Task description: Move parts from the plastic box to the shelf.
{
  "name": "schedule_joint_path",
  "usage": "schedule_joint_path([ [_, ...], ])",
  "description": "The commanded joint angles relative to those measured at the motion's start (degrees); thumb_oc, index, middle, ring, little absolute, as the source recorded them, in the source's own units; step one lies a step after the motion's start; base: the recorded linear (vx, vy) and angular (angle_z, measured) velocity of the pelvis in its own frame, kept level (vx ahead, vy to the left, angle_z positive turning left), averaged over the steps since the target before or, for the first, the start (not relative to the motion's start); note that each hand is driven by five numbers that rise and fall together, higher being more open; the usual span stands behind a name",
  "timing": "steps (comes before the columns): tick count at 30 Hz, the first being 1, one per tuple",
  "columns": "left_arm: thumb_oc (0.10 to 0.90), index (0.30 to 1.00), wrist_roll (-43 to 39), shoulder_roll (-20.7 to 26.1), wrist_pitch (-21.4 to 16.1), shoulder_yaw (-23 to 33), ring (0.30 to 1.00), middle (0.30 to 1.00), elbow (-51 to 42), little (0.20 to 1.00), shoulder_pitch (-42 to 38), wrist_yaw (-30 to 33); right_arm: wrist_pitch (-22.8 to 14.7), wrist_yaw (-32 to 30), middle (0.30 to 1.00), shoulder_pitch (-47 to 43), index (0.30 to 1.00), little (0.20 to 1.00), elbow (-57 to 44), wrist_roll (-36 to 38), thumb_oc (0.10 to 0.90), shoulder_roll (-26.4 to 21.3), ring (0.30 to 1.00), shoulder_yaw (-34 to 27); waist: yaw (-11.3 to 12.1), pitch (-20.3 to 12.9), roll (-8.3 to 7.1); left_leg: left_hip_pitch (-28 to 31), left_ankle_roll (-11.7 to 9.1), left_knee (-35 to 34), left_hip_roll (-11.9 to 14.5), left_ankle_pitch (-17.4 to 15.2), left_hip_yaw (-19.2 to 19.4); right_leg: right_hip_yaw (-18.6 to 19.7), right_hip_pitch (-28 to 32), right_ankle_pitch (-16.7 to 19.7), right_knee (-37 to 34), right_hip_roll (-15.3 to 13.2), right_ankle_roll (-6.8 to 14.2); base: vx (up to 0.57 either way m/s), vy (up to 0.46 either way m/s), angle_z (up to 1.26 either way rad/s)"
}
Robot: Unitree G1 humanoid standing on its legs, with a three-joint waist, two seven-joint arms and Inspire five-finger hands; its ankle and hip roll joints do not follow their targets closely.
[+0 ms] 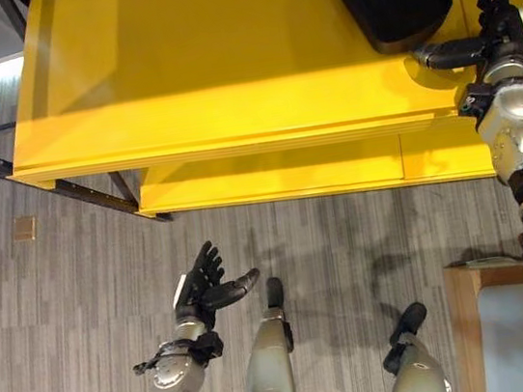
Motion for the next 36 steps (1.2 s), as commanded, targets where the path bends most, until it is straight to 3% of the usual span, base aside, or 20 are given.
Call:
schedule_joint_path([
  [1,0.9,1.0,-0.8,3.3,-3.8,-1.4,1.0,1.0,-3.4,1.0,-0.4,-1.0,-3.2,3.7,1.0,-6.7,1.0,1.0,-2.2,1.9,0.9,-2.4,1.0,5.6,2.9,-3.9,-0.62,2.7,-1.4,-4.4,2.8,2.4,-1.7,1.3,0.8,-8.5,12.3,-1.7,2.7,0.0,0.0,0.0],
  [22,0.9,1.0,-0.1,3.3,-4.1,0.1,1.0,1.0,-3.7,1.0,-0.1,-2.4,-2.0,10.2,1.0,-2.4,1.0,1.0,-11.1,-5.7,0.9,-3.3,1.0,13.3,3.9,-2.8,-1.76,1.5,-1.1,-3.7,2.6,2.4,-2.9,0.1,0.5,-8.7,13.8,-1.8,2.4,0.0,-0.001,0.01],
  [36,0.9,1.0,-0.5,3.1,-4.1,1.2,1.0,1.0,-3.7,1.0,0.5,-2.4,-2.4,11.2,1.0,3.6,1.0,1.0,-18.5,-5.5,0.9,-2.3,1.0,12.5,3.1,-2.8,-2.89,1.9,-1.2,-3.4,2.8,2.1,-2.8,0.2,1.2,-8.3,13.3,-1.8,2.4,-0.01,0.002,0.01],
])
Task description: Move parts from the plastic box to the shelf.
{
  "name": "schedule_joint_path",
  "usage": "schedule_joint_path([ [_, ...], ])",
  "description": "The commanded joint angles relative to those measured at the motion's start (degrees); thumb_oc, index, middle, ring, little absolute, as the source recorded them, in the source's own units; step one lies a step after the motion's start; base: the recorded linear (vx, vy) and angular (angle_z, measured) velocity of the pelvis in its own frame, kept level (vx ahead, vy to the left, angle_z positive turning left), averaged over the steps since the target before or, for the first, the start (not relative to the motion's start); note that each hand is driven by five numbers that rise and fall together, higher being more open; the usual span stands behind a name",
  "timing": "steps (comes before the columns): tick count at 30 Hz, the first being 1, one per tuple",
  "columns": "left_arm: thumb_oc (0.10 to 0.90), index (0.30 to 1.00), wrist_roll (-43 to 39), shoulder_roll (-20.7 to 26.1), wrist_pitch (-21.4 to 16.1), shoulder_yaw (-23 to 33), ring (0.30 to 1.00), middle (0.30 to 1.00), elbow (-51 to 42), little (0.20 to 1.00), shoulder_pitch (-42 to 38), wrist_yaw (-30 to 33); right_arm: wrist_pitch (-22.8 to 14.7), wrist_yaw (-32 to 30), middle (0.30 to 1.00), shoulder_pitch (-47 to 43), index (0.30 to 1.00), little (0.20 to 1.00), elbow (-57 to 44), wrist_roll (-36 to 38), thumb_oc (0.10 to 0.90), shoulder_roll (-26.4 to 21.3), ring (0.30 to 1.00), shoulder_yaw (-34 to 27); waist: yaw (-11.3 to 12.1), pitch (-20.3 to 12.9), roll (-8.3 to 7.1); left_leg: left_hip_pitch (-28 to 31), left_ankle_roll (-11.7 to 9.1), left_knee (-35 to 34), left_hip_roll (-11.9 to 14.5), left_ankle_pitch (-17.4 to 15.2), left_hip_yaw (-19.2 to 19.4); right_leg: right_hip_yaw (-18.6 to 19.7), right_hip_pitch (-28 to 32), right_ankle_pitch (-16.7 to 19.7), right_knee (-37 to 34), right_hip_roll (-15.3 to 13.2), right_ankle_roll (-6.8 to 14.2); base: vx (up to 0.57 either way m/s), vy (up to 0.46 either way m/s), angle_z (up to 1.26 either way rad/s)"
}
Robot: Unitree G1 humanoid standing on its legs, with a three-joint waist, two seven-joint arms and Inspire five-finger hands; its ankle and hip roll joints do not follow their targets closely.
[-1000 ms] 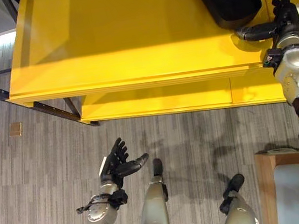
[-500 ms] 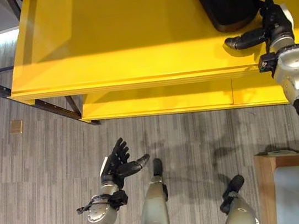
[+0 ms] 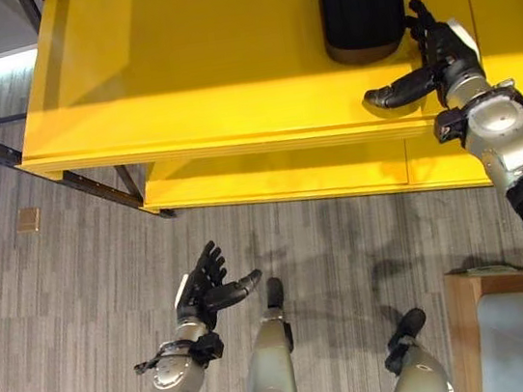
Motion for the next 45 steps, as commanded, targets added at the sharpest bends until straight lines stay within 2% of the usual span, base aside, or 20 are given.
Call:
schedule_joint_path([
  [1,0.9,1.0,-0.7,3.1,-4.1,1.1,1.0,1.0,-3.8,1.0,0.7,-0.9,-4.1,0.7,1.0,-2.0,1.0,1.0,-4.1,-0.8,0.9,0.7,1.0,0.7,2.3,-2.8,-2.91,1.5,-0.8,-3.5,2.5,1.8,-1.3,0.5,1.9,-5.8,8.7,-1.4,2.2,0.0,0.0,0.0],
  [7,0.9,1.0,-0.8,3.1,-4.2,1.6,1.0,1.0,-4.1,1.0,1.1,-0.6,-3.9,-1.4,1.0,-2.6,1.0,1.0,-3.4,-2.5,0.9,-0.4,1.0,-0.7,1.7,-2.8,-3.28,1.7,-0.7,-3.1,2.4,1.5,-1.3,0.8,2.2,-5.6,8.4,-1.4,2.2,0.0,0.0,0.0],
  [10,0.9,1.0,-0.8,3.0,-4.4,2.8,1.0,1.0,-4.2,1.0,1.2,0.8,-4.4,-7.3,1.0,-2.0,1.0,1.0,-5.7,-5.8,0.9,-1.9,1.0,-3.9,0.6,-2.8,-3.83,1.3,-0.1,-3.2,2.5,2.6,-0.9,0.9,1.8,-4.3,7.6,-1.1,1.4,-0.08,0.042,-0.01],
  [13,0.9,1.0,-0.6,2.5,-4.5,3.9,1.0,1.0,-4.4,1.0,1.2,2.1,-4.6,-10.6,1.0,0.5,1.0,1.0,-11.8,-9.0,0.9,-2.0,1.0,-6.5,-0.4,-2.8,-4.28,1.4,-0.1,-3.3,2.7,2.5,-0.6,1.3,1.6,-4.2,7.5,-0.9,1.4,0.0,0.0,0.0],
  [17,0.9,1.0,-0.3,2.2,-4.4,4.9,1.0,1.0,-5.0,1.0,1.8,2.7,-4.7,-12.0,1.0,5.3,1.0,1.0,-18.0,-10.8,0.9,-1.4,1.0,-9.4,-1.4,-2.9,-4.78,1.6,-0.2,-3.3,2.8,2.5,-0.3,1.6,1.5,-4.2,7.5,-0.7,1.3,-0.01,0.002,-0.02],
  [19,0.9,1.0,0.0,1.9,-4.3,6.1,1.0,1.0,-5.9,1.0,2.7,3.3,-5.6,-12.3,1.0,12.4,1.0,1.0,-25.8,-10.6,0.9,0.1,1.0,-12.9,-2.4,-3.1,-5.27,2.0,-0.3,-3.4,3.1,2.6,-0.1,1.9,1.6,-4.0,6.9,-0.4,1.4,-0.01,0.004,-0.03],
  [20,0.9,1.0,0.0,1.7,-4.4,6.3,1.0,1.0,-6.3,1.0,2.8,3.5,-5.9,-12.0,1.0,14.8,1.0,1.0,-28.5,-9.7,0.9,1.0,1.0,-14.0,-2.7,-3.2,-5.45,2.2,-0.4,-3.6,3.2,2.6,0.0,1.8,1.7,-3.9,6.6,-0.3,1.4,-0.02,-0.007,-0.1],
  [21,0.9,1.0,0.4,1.4,-4.3,7.6,1.0,1.0,-7.9,1.0,3.6,3.8,-7.1,-11.1,1.0,21.2,1.0,1.0,-34.9,-8.6,0.9,3.2,1.0,-16.5,-3.3,-3.6,-5.7,2.6,-0.6,-4.1,3.4,2.8,0.2,1.9,2.0,-3.8,5.9,0.0,1.5,-0.02,-0.007,-0.13],
  [23,0.9,1.0,0.8,1.4,-4.6,9.1,1.0,1.0,-11.1,1.0,4.5,3.9,-8.2,-9.8,1.0,27.3,1.0,1.0,-40.0,-7.2,0.9,5.4,1.0,-18.2,-3.7,-4.3,-5.9,3.1,-0.8,-4.8,3.7,3.2,0.4,1.6,2.6,-3.5,5.1,0.2,1.6,0.0,-0.012,-0.17],
  [25,0.9,1.0,1.3,1.4,-4.6,9.7,1.0,1.0,-12.2,1.0,4.9,4.0,-8.5,-9.2,1.0,29.9,1.0,1.0,-42.2,-6.6,0.9,6.5,1.0,-18.9,-3.8,-4.6,-5.98,3.5,-0.9,-5.2,3.7,3.3,0.5,1.5,2.9,-3.4,4.7,0.3,1.6,0.01,-0.007,-0.19],
  [27,0.9,1.0,2.4,1.3,-5.4,12.1,1.0,1.0,-16.5,1.0,5.9,4.1,-9.9,-7.0,1.0,36.7,1.0,1.0,-46.7,-3.1,0.9,10.6,1.0,-19.7,-4.2,-5.7,-6.31,4.5,-1.3,-6.6,4.0,4.0,0.7,0.9,4.3,-2.7,2.5,0.8,2.1,0.03,-0.02,-0.08],
  [30,0.9,1.0,3.6,1.4,-6.6,14.7,1.0,1.0,-22.0,1.0,6.7,4.0,-10.7,-5.2,1.0,43.2,1.0,1.0,-50.7,-2.3,0.9,14.3,1.0,-20.3,-4.6,-7.3,-6.5,6.4,-1.7,-8.9,4.5,4.5,1.3,0.4,6.2,-1.6,-0.3,1.4,2.6,0.04,-0.013,-0.06],
  [39,0.9,1.0,5.4,2.4,-9.5,19.5,1.0,1.0,-32.2,1.0,5.9,4.6,-10.9,-0.9,1.0,53.5,1.0,1.0,-54.1,1.9,0.9,18.2,1.0,-19.0,-5.8,-10.1,-6.65,9.9,-2.3,-12.6,5.0,5.2,3.3,0.2,8.8,0.2,-5.2,2.2,3.2,0.03,0.008,-0.04],
  [43,0.9,1.0,6.8,2.2,-11.0,19.7,1.0,1.0,-35.3,1.0,3.4,5.2,-11.0,0.7,1.0,58.1,1.0,1.0,-55.0,5.1,0.9,20.1,1.0,-18.6,-6.9,-10.4,-6.86,10.6,-2.3,-12.1,5.0,4.7,3.9,0.8,9.1,0.1,-5.3,2.1,3.2,0.02,0.007,-0.04],
  [45,0.9,1.0,8.2,2.2,-11.8,19.1,1.0,1.0,-36.5,1.0,-0.8,6.9,-10.6,1.3,1.0,59.1,1.0,1.0,-55.1,6.4,0.9,20.8,1.0,-16.9,-7.8,-10.7,-6.84,11.0,-2.4,-11.9,5.1,4.3,4.4,1.5,8.9,0.2,-5.4,1.9,3.2,0.01,0.019,-0.09],
])
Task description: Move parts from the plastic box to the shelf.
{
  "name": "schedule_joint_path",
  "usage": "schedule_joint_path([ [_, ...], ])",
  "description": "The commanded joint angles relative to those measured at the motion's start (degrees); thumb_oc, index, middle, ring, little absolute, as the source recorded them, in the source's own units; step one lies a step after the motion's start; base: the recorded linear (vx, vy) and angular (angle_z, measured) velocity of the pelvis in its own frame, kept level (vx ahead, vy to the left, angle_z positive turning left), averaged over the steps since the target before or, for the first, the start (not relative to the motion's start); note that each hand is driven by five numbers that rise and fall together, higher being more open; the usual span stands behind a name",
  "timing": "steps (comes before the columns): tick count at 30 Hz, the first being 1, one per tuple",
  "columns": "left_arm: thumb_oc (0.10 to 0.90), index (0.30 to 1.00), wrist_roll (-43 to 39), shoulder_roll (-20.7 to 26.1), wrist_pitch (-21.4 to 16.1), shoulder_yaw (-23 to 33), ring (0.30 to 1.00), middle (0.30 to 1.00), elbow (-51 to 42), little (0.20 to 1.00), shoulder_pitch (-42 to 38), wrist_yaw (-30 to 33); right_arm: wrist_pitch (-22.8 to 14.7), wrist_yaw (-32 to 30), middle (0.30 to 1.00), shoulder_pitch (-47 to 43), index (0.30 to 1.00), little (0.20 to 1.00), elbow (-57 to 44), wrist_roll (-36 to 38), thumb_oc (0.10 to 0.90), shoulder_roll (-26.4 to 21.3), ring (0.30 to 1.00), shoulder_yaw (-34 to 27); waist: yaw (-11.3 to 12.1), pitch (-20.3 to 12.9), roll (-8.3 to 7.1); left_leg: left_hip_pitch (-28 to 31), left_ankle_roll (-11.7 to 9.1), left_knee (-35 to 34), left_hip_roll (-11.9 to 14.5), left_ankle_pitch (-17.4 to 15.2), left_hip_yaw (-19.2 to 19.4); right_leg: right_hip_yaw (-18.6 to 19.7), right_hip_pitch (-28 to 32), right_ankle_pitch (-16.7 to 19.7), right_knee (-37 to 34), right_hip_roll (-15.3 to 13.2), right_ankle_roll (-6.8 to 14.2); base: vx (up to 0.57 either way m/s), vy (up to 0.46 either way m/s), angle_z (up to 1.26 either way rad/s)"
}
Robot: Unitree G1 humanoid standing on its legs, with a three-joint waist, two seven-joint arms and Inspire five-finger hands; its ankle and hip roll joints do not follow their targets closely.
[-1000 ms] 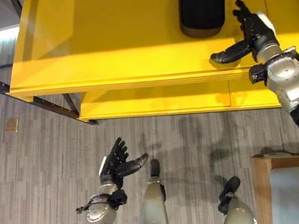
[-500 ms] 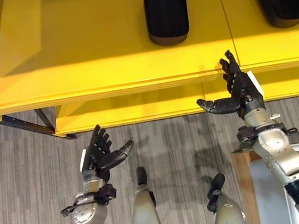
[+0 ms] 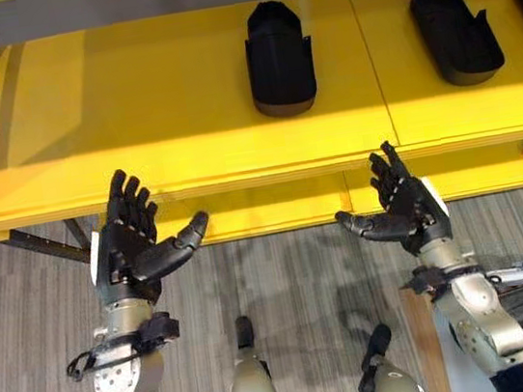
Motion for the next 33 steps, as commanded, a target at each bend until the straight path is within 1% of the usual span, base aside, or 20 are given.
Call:
schedule_joint_path([
  [1,0.9,1.0,6.3,3.0,-8.9,1.2,1.0,1.0,-5.9,1.0,-8.3,2.6,-6.3,2.3,1.0,-2.0,1.0,1.0,-6.0,2.9,0.9,0.0,1.0,1.4,-1.3,-5.0,-0.77,2.6,-0.7,-4.2,2.0,2.3,0.3,-0.1,3.2,-2.9,3.5,-2.9,3.3,0.0,0.027,-0.08],
  [4,0.9,1.0,10.4,3.9,-8.9,-0.2,1.0,1.0,-2.2,1.0,-13.6,5.3,-5.9,2.7,1.0,-2.9,1.0,1.0,-6.1,3.3,0.9,-0.4,1.0,3.1,-2.4,-5.3,-0.79,3.1,-0.8,-4.1,2.3,2.1,1.2,0.9,2.7,-2.7,3.5,-2.8,3.3,0.0,0.02,-0.11],
  [5,0.9,1.0,10.5,3.9,-8.9,-0.3,1.0,1.0,-2.1,1.0,-13.8,5.4,-5.9,2.7,1.0,-3.0,1.0,1.0,-6.0,3.3,0.9,-0.4,1.0,3.1,-2.3,-5.3,-0.82,2.9,-0.7,-4.1,2.2,2.3,1.2,0.9,2.5,-2.5,3.4,-2.8,3.3,0.01,0.03,-0.14],
  [6,0.9,1.0,13.5,4.9,-8.4,-1.3,1.0,1.0,2.5,1.0,-17.5,7.4,-5.6,2.9,1.0,-3.4,1.0,1.0,-6.3,3.4,0.9,-0.7,1.0,4.0,-3.1,-5.3,-0.89,3.5,-0.8,-4.0,2.4,2.1,2.1,1.9,2.2,-2.3,3.2,-2.8,3.3,0.0,0.031,-0.12],
  [8,0.9,1.0,17.4,6.0,-7.8,-1.8,1.0,1.0,8.6,1.0,-20.8,9.9,-5.5,3.3,1.0,-4.0,1.0,1.0,-6.2,4.0,0.9,-1.1,1.0,4.9,-3.9,-5.3,-0.85,4.0,-0.9,-3.8,2.6,1.8,2.8,2.7,1.9,-2.3,3.3,-2.7,3.4,0.0,0.031,-0.16],
  [9,0.9,1.0,17.4,6.1,-7.9,-1.9,1.0,1.0,8.7,1.0,-21.1,10.0,-5.5,3.3,1.0,-4.1,1.0,1.0,-6.2,4.0,0.9,-1.1,1.0,4.8,-3.9,-5.3,-0.89,3.8,-0.8,-3.8,2.6,1.9,2.8,2.7,1.8,-2.1,3.2,-2.8,3.3,-0.01,0.037,-0.35],
  [10,0.9,1.0,18.5,6.2,-7.6,-2.5,1.0,1.0,14.2,1.0,-24.1,11.8,-5.3,3.5,1.0,-4.6,1.0,1.0,-6.1,4.5,0.9,-1.2,1.0,5.5,-4.9,-5.3,-1.03,4.0,-0.8,-3.7,2.6,1.8,3.6,3.5,1.3,-1.8,3.0,-2.6,3.3,-0.01,0.026,-0.38],
  [11,0.9,1.0,18.5,6.2,-7.7,-2.6,1.0,1.0,14.4,1.0,-24.3,11.8,-5.3,3.5,1.0,-4.7,1.0,1.0,-6.1,4.5,0.9,-1.2,1.0,5.5,-4.8,-5.3,-1.04,4.1,-0.8,-3.7,2.6,1.8,3.6,3.6,1.3,-1.8,3.0,-2.6,3.3,0.0,0.041,-0.41],
  [12,0.9,1.0,19.2,6.9,-7.1,-2.6,1.0,1.0,19.8,1.0,-26.9,13.4,-5.3,3.8,1.0,-4.7,1.0,1.0,-5.9,5.1,0.9,-1.5,1.0,5.8,-5.7,-5.2,-1.21,4.3,-0.8,-3.5,2.9,1.7,4.3,4.3,0.8,-1.5,2.7,-2.5,3.5,0.0,0.028,-0.31],
  [13,0.9,1.0,18.7,7.0,-7.3,-2.6,1.0,1.0,21.8,1.0,-28.0,13.9,-5.4,3.9,1.0,-4.7,1.0,1.0,-6.0,5.3,0.9,-1.6,1.0,5.9,-6.0,-5.1,-1.32,4.4,-0.9,-3.4,3.0,1.7,4.7,4.6,0.6,-1.4,2.5,-2.5,3.5,0.0,0.027,-0.31],
  [14,0.9,1.0,18.7,7.1,-7.5,-2.6,1.0,1.0,22.0,1.0,-28.1,13.9,-5.4,3.9,1.0,-4.7,1.0,1.0,-6.0,5.4,0.9,-1.6,1.0,5.9,-5.9,-5.1,-1.33,4.4,-0.9,-3.4,3.0,1.7,4.8,4.7,0.6,-1.4,2.5,-2.5,3.5,0.0,0.01,-0.21],
  [15,0.9,1.0,18.7,7.8,-7.2,-2.7,1.0,1.0,24.3,1.0,-29.5,14.5,-5.4,4.1,1.0,-4.7,1.0,1.0,-5.9,5.7,0.9,-1.8,1.0,6.0,-6.3,-4.9,-1.45,4.5,-0.9,-3.3,3.1,1.7,5.1,5.1,0.4,-1.3,2.4,-2.4,3.5,-0.01,0.009,-0.2],
  [18,0.9,1.0,21.4,12.3,-6.7,-2.9,1.0,1.0,32.6,1.0,-34.6,16.9,-6.1,4.8,1.0,-3.4,1.0,1.0,-5.6,7.1,0.9,-2.5,1.0,5.7,-7.5,-4.7,-2.03,4.6,-1.1,-2.8,3.5,1.6,5.9,6.1,0.0,-1.1,2.1,-2.0,3.6,-0.01,0.007,-0.28],
  [20,0.9,1.0,20.5,13.4,-6.6,-3.5,1.0,1.0,36.6,1.0,-37.1,17.4,-6.2,5.1,1.0,-2.7,1.0,1.0,-5.5,7.8,0.9,-2.6,1.0,5.8,-8.0,-4.6,-2.33,4.5,-1.1,-2.6,3.7,1.6,6.1,6.4,-0.2,-1.0,1.9,-1.9,3.7,0.0,-0.004,-0.18],
  [21,0.9,1.0,20.4,13.4,-6.7,-3.6,1.0,1.0,36.8,1.0,-37.3,17.4,-6.2,5.1,1.0,-2.7,1.0,1.0,-5.5,7.8,0.9,-2.5,1.0,5.7,-8.0,-4.6,-2.34,4.5,-1.1,-2.6,3.7,1.6,6.1,6.4,-0.2,-0.9,1.9,-1.9,3.6,0.0,-0.007,-0.08],
  [22,0.9,1.0,20.6,15.1,-6.2,-4.2,1.0,1.0,40.5,1.0,-39.8,17.9,-6.4,5.5,1.0,-2.0,1.0,1.0,-5.6,8.4,0.9,-2.8,1.0,6.0,-8.5,-4.5,-2.61,4.4,-1.2,-2.3,4.0,1.5,6.3,6.5,-0.3,-0.9,1.8,-1.8,3.7,0.0,0.0,0.0],
  [26,0.9,1.0,19.8,17.8,-5.8,-5.6,1.0,1.0,47.2,1.0,-44.0,18.9,-6.9,5.6,1.0,-1.6,1.0,1.0,-6.1,9.0,0.9,-3.1,1.0,6.5,-8.9,-3.8,-3.25,4.3,-1.4,-1.5,4.5,1.2,6.5,7.0,-0.5,-0.8,1.7,-1.4,3.8,0.0,0.0,0.0],
  [27,0.9,1.0,19.8,17.8,-5.8,-5.6,1.0,1.0,47.3,1.0,-44.1,18.9,-6.9,5.6,1.0,-1.6,1.0,1.0,-6.1,9.0,0.9,-3.0,1.0,6.4,-8.9,-3.9,-3.3,4.2,-1.4,-1.6,4.4,1.4,6.6,7.0,-0.6,-0.7,1.6,-1.4,3.7,0.0,-0.006,-0.03],
  [29,0.9,1.0,18.6,19.5,-5.6,-7.2,1.0,1.0,51.3,1.0,-46.9,18.6,-7.3,5.7,1.0,-1.3,1.0,1.0,-6.3,9.5,0.9,-3.4,1.0,6.5,-9.3,-3.5,-3.87,4.0,-1.5,-0.8,4.9,1.1,6.7,7.5,-0.9,-0.7,1.7,-1.1,3.8,0.0,0.0,0.0],
  [33,0.9,1.0,18.4,20.9,-5.1,-9.8,1.0,1.0,55.8,1.0,-50.7,18.1,-7.5,5.6,1.0,-1.0,1.0,1.0,-6.4,9.4,0.9,-3.7,1.0,6.8,-9.6,-3.1,-4.36,3.5,-1.6,-0.2,5.1,1.1,6.7,7.7,-1.1,-0.6,1.6,-0.9,3.8,0.0,-0.001,-0.02],
])
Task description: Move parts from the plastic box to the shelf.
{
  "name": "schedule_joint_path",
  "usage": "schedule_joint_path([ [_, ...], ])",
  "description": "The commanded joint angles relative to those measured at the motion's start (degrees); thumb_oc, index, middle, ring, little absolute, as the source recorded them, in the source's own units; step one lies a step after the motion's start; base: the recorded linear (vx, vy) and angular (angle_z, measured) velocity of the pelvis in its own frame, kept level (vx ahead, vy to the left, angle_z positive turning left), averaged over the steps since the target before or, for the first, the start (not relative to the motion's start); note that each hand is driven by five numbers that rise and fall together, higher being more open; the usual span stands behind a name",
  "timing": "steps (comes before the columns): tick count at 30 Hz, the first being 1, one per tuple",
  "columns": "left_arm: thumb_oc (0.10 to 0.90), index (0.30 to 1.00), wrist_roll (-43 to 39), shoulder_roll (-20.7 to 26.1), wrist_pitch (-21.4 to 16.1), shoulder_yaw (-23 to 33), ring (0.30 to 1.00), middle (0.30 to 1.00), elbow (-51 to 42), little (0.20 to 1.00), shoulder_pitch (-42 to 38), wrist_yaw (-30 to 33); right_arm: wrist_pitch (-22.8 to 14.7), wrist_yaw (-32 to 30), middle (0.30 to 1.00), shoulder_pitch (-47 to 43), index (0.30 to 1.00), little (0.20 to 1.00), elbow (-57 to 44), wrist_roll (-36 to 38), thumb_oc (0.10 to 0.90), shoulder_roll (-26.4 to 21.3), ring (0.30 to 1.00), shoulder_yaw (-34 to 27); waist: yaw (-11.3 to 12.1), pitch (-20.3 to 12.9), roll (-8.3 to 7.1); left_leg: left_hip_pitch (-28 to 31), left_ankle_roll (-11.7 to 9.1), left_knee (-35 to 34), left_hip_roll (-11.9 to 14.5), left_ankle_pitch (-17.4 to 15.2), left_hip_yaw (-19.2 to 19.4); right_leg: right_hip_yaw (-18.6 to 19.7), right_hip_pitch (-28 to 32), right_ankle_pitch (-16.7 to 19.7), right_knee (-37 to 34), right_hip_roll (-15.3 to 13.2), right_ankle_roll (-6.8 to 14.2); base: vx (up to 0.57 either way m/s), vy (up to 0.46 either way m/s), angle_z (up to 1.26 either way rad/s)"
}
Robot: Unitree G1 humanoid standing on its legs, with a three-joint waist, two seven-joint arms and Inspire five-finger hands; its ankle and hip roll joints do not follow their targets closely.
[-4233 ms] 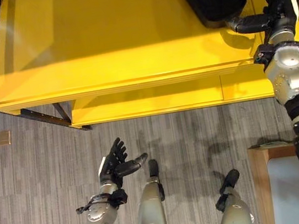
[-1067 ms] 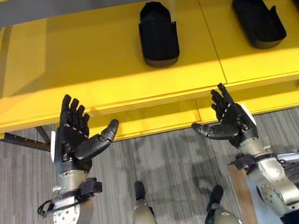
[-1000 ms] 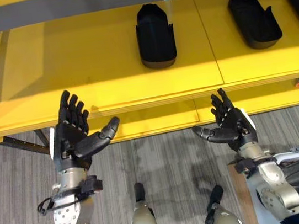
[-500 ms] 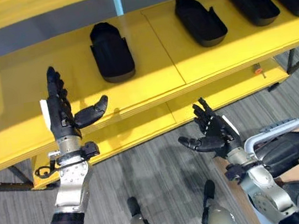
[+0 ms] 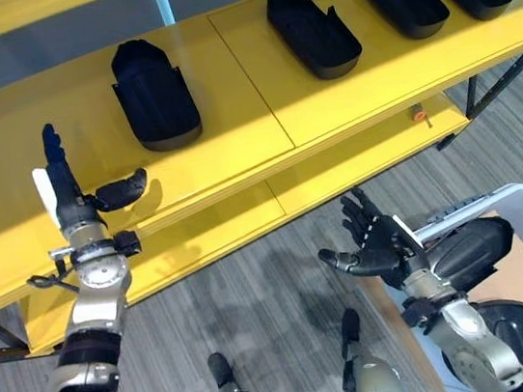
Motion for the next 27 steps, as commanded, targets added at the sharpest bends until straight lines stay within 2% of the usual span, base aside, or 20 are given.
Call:
schedule_joint_path([
  [1,0.9,1.0,-2.0,6.9,-4.1,-2.5,1.0,1.0,6.4,1.0,-13.8,0.9,-7.4,1.8,1.0,-3.0,1.0,1.0,-7.2,2.6,0.9,-1.4,1.0,-1.3,-0.2,-0.3,-1.48,-0.8,0.2,3.3,1.4,0.2,-1.8,-0.4,2.3,-4.0,6.0,-5.4,5.3,0.0,0.0,0.0],
  [4,0.9,1.0,-1.9,7.3,-3.6,-5.4,1.0,1.0,9.9,1.0,-17.7,0.2,-7.8,2.1,1.0,-2.6,1.0,1.0,-7.5,3.2,0.9,-1.5,1.0,-1.0,-0.6,0.1,-1.96,-1.5,0.2,4.0,1.5,0.0,-1.9,-0.1,2.0,-3.6,5.8,-5.3,5.4,0.0,0.0,0.0],
  [10,0.9,1.0,-4.4,5.6,-3.2,-7.3,1.0,1.0,16.2,1.0,-21.7,-0.9,-8.2,1.9,1.0,-1.7,1.0,1.0,-8.2,3.3,0.9,-1.7,1.0,-1.0,-1.5,0.9,-3.17,-3.0,0.1,6.0,1.9,-0.8,-1.6,0.6,1.1,-3.0,5.3,-4.9,5.5,-0.01,0.013,-0.09],
  [16,0.9,1.0,-6.4,4.0,-3.1,-7.6,1.0,1.0,19.6,1.0,-23.8,-1.7,-8.3,1.9,1.0,-0.9,1.0,1.0,-8.5,3.5,0.9,-1.9,1.0,-1.1,-2.3,1.2,-4.48,-4.3,0.0,7.5,2.2,-1.3,-1.4,1.3,0.1,-2.3,4.9,-4.6,5.5,0.0,0.002,-0.01],
  [27,0.9,1.0,-8.9,2.3,-3.2,-6.4,1.0,1.0,22.7,1.0,-25.5,-1.0,-8.5,1.9,1.0,0.2,1.0,1.0,-8.7,3.8,0.9,-2.4,1.0,-1.1,-3.3,1.6,-5.85,-6.3,-0.1,10.2,3.2,-2.3,-1.1,2.4,-1.2,-2.0,4.7,-4.1,5.3,-0.01,0.011,-0.07],
])
